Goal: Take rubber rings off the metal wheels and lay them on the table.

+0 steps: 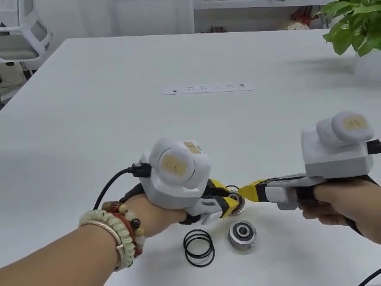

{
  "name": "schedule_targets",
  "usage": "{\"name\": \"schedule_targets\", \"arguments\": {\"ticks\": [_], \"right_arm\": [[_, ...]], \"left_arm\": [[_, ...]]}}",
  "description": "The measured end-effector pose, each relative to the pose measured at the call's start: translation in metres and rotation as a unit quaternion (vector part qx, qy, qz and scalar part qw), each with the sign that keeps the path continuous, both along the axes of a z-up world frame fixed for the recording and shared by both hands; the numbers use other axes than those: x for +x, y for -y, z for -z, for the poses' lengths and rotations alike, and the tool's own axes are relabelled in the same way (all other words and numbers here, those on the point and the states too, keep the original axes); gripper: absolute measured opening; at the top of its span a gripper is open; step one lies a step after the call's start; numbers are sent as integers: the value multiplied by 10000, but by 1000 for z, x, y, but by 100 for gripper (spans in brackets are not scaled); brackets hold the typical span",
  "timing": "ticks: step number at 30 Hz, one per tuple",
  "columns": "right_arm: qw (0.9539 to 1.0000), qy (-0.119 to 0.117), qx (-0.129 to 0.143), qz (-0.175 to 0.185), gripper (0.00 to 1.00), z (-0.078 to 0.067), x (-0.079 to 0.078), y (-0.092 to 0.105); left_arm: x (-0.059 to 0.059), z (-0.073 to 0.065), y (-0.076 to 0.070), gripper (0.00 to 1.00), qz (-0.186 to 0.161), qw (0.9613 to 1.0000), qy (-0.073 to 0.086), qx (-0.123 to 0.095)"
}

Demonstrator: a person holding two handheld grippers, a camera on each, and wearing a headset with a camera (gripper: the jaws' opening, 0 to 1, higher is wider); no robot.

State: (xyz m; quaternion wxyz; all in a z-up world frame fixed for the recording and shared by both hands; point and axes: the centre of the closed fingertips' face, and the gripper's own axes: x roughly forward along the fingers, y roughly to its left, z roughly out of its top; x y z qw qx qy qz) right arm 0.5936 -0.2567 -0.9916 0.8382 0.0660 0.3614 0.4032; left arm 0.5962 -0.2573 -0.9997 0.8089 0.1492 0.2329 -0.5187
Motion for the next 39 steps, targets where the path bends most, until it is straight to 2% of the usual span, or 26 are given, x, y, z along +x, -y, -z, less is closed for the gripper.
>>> {"name": "schedule_targets", "arguments": {"ticks": [5,7,8,9,10,11,12,14,17,24,29,33,34,35,37,39], "right_arm": [[9999,-35,102,83,0,-4,1,2],[9999,-42,109,86,0,-4,1,3],[9999,-30,82,83,0,-4,1,3],[10000,-1,27,73,0,-5,1,4],[10000,25,23,49,0,-6,0,4],[10000,44,35,16,0,-8,-1,3],[10000,55,44,-16,0,-10,-1,2],[9999,135,41,-81,0,-13,-2,0],[9997,185,96,-137,0,-18,-3,-3],[9991,261,240,-237,0,-29,-7,-9],[9979,157,517,-369,0,-36,-14,-19],[9961,-21,736,-489,0,-39,-22,-29],[9957,-50,758,-522,0,-39,-23,-31],[9954,-85,777,-561,0,-39,-26,-33],[9942,-169,844,-649,0,-39,-31,-38],[9926,-266,896,-779,0,-38,-38,-43]], "left_arm": [[-5,-19,1,23,235,9996,38,-126],[-6,-27,0,26,246,9995,-13,-187],[-9,-30,0,26,259,9993,-104,-238],[-13,-32,0,26,275,9988,-288,-276],[-18,-35,-2,26,322,9983,-402,-271],[-22,-38,-3,27,423,9983,-332,-242],[-26,-43,-6,28,646,9977,-147,-155],[-29,-48,-13,33,691,9976,4,-35],[-33,-61,-27,40,703,9975,84,-40],[-40,-91,-64,45,533,9975,413,-188],[-44,-108,-90,50,247,9972,660,-254],[-51,-111,-106,54,138,9965,802,-203],[-53,-108,-114,54,138,9958,909,-25],[-54,-106,-118,55,129,9954,950,82],[-61,-101,-125,55,138,9954,932,195],[-66,-97,-132,57,69,9961,860,181]]}}
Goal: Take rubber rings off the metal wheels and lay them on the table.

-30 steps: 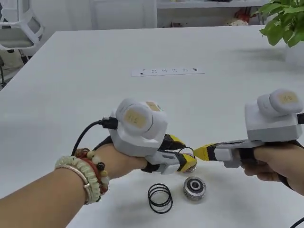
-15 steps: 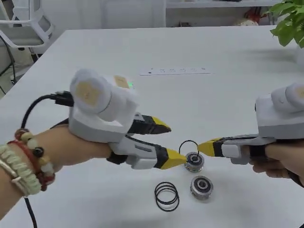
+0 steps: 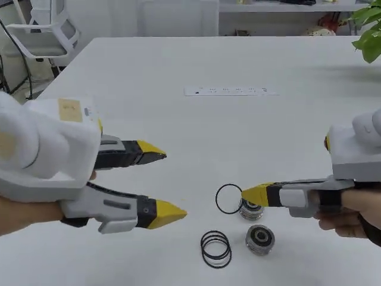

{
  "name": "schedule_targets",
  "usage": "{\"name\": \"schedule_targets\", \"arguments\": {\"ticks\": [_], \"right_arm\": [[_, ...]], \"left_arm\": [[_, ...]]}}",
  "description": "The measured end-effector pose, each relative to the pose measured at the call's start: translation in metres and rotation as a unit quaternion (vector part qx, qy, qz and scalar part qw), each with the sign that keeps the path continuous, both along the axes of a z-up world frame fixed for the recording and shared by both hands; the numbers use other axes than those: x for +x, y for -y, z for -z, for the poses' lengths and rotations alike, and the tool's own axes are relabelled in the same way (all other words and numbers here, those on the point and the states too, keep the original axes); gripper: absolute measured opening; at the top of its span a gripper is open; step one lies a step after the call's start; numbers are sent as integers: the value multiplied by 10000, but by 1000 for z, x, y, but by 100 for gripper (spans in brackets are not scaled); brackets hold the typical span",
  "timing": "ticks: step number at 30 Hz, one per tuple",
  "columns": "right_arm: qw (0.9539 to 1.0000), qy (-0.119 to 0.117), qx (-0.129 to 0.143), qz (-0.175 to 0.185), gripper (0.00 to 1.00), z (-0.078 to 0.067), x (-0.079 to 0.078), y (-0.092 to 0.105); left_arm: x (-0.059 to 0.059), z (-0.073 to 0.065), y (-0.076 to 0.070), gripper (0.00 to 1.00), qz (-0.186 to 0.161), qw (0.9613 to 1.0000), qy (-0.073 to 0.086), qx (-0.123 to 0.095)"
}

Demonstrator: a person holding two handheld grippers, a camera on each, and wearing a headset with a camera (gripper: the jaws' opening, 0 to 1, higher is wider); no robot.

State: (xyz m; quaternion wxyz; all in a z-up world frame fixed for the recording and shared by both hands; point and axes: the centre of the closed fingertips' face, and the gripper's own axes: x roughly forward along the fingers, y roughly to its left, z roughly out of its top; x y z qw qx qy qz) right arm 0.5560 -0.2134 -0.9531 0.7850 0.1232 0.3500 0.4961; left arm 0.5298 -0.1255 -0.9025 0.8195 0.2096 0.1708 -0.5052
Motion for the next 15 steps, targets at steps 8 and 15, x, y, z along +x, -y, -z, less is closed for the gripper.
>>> {"name": "schedule_targets", "arguments": {"ticks": [8,15], "right_arm": [[9985,-179,-23,-513,0,6,-24,-16],[9963,-325,-143,-784,0,14,-37,-20]], "left_arm": [[-23,5,-17,65,-196,9981,-276,-510],[-33,18,-29,72,-593,9917,-533,-1007]]}}
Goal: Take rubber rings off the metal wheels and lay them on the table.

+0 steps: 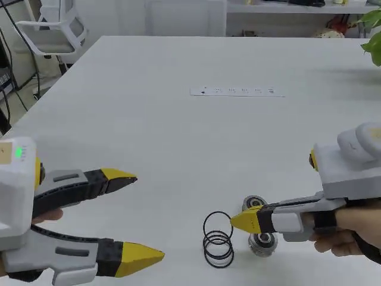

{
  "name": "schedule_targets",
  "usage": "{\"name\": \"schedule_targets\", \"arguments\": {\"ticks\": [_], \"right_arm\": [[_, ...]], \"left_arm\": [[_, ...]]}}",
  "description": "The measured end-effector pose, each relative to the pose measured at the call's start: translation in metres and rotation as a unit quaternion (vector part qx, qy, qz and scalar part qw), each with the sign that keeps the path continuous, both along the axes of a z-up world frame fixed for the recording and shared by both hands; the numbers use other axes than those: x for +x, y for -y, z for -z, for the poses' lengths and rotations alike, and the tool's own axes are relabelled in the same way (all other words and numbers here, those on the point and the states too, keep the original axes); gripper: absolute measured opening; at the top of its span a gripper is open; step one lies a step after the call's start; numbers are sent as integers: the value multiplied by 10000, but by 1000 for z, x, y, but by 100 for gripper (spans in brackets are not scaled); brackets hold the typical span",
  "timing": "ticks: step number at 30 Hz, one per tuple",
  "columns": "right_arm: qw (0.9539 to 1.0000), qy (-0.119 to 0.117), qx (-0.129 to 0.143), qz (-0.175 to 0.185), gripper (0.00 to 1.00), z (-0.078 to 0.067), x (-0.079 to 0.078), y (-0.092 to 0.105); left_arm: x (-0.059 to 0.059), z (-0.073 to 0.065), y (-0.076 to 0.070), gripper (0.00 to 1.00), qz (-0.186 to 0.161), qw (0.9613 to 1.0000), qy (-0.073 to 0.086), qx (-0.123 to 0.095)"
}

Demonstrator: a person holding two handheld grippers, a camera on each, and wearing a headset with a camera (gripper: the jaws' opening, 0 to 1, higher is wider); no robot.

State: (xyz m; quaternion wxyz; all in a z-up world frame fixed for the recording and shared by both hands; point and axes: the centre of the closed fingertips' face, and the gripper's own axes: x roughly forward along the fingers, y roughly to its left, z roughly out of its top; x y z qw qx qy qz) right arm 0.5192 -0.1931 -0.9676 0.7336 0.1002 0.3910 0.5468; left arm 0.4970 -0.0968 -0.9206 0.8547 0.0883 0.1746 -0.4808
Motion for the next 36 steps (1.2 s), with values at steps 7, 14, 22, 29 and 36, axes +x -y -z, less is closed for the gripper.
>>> {"name": "schedule_targets", "arguments": {"ticks": [7,14,22,29,36], "right_arm": [[9993,-122,-177,-294,0,10,-13,-2],[9979,-101,-447,-463,0,24,-20,1],[9959,58,-739,-527,0,35,-18,6],[9946,227,-847,-562,0,39,-14,7],[9935,327,-911,-607,0,41,-14,7]], "left_arm": [[-9,20,-6,79,-213,9994,-267,4],[-13,29,-7,77,-292,9989,-374,65],[-12,30,-10,77,-372,9985,-386,54],[-11,31,-11,76,-410,9983,-410,48],[-13,32,-7,75,-397,9982,-439,0]]}}
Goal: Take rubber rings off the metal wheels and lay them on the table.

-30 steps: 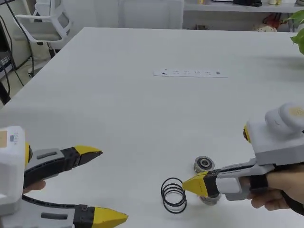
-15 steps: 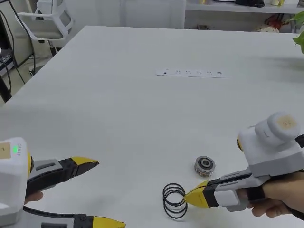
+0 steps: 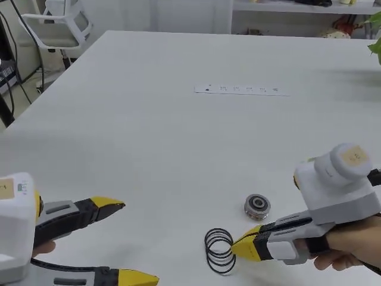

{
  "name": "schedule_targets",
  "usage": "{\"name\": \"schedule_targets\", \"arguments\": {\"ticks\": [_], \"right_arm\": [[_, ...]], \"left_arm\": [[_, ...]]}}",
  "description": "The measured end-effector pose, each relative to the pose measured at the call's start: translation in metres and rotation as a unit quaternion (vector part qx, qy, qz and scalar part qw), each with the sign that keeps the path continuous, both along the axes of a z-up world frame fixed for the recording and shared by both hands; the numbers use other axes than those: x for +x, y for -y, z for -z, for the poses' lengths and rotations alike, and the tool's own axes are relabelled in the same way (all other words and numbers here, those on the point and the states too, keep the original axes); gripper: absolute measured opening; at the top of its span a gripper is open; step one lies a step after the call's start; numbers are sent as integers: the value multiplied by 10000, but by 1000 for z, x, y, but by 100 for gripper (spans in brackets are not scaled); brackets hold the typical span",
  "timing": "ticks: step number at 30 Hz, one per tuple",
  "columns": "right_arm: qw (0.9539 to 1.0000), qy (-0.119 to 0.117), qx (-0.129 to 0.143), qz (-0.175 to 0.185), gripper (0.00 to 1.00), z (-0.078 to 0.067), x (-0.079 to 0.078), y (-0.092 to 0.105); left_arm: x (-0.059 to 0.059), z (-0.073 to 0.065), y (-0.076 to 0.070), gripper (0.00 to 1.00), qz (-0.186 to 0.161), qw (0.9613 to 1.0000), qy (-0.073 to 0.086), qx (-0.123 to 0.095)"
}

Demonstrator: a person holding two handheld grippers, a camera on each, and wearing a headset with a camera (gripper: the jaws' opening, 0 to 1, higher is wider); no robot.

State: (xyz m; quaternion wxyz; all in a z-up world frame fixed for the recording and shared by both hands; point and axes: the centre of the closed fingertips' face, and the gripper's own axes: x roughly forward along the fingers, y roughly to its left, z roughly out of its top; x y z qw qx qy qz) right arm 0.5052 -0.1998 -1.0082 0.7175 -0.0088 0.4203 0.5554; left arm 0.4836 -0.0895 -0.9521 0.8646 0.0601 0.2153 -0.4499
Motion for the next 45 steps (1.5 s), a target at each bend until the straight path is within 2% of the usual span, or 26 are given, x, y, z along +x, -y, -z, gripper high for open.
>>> {"name": "schedule_targets", "arguments": {"ticks": [15,23,28,40,45], "right_arm": [[9997,248,-8,20,1,-2,6,-2],[9987,507,-26,-42,1,-1,9,-4],[9989,463,-36,-21,2,0,9,-3],[9983,553,73,140,5,-10,18,0],[9975,687,116,91,8,-17,19,1]], "left_arm": [[0,0,-2,74,-56,10000,-3,-28],[0,1,-2,74,-63,10000,-13,-29],[0,1,0,73,-43,10000,-9,-38],[-1,2,1,74,-6,10000,-24,-32],[-1,1,1,74,15,10000,-12,-41]]}}
